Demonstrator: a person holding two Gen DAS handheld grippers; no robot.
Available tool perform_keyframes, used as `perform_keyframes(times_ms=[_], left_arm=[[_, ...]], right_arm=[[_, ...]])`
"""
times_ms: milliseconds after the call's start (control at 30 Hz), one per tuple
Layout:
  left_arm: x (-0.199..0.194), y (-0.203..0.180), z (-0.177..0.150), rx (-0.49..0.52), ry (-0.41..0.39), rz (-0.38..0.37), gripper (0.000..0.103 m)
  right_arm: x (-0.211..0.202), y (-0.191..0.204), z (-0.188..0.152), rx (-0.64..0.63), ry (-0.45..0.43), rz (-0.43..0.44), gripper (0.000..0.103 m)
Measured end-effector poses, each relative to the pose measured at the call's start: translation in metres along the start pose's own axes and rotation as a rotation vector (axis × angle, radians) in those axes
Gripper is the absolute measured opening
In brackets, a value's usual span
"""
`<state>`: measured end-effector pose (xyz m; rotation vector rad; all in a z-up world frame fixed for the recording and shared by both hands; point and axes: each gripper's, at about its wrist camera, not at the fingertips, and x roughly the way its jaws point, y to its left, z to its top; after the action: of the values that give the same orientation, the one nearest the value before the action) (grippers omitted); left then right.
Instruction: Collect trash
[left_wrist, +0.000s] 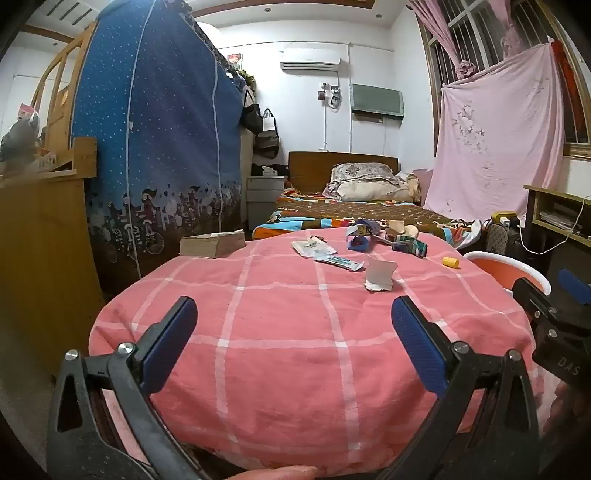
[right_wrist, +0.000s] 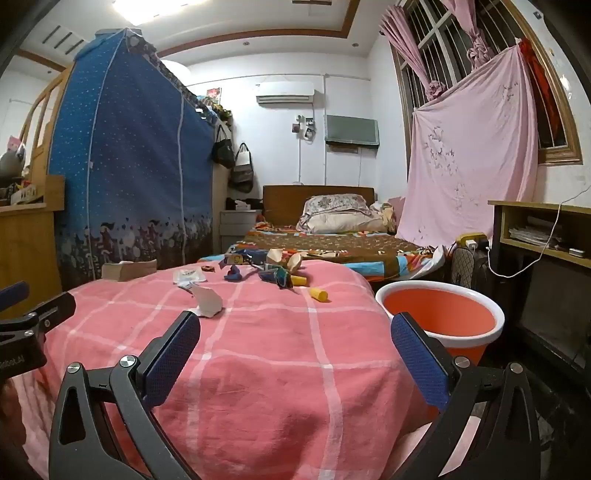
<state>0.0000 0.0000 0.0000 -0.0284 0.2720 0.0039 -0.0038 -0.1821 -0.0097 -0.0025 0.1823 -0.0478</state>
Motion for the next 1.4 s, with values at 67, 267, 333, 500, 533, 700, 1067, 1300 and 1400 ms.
perform_keyframes(times_ms=[67,267,333,500,533,700,1067,1300,1400], left_arm=[[0.0000,-0.0002,0.0000,0.006,0.001,0.003,0.090],[0.0000,-0.0003,0.0008,0.008,-0.004,-0.001,0.090],[-0.0004,0.0000,0.0004,0.009,-0.006,-0.001,0.090],[-0.0004,-0.0003,-0.0002,0.009,-0.008,0.002,0.090],[-0.0004,-0.0001,-0.0002,0.008,-0.008,0.002,0.090],[-0.0005,-0.0007,-0.0001,0.012,-0.008,0.001,0.090],[-0.0022,-0.0012,-0.0028,0.013,-0.010,0.001,0.090],[-0.0023,-0.0015,-0.0025,0.015,-0.010,0.002,0.090],[-0.0032,0.0012,0.0004,0.015,-0.010,0.002,0.090]], right_arm=[[-0.0001,-0.0001,0.0002,0.004,0.001,0.000,0.103],[-0.0009,-0.0005,0.0006,0.012,-0.004,0.001,0.103],[-0.0010,-0.0005,0.0006,0.014,-0.004,0.002,0.103],[-0.0008,0.0000,0.0002,0.012,-0.005,0.004,0.103],[-0.0008,-0.0001,0.0002,0.012,-0.004,0.004,0.103],[-0.0008,0.0005,-0.0002,0.012,-0.005,0.003,0.103],[-0.0009,0.0009,-0.0005,0.012,-0.006,0.003,0.103],[-0.0013,0.0019,-0.0004,0.012,-0.007,0.003,0.103],[-0.0011,0.0022,-0.0004,0.012,-0.006,0.002,0.103]])
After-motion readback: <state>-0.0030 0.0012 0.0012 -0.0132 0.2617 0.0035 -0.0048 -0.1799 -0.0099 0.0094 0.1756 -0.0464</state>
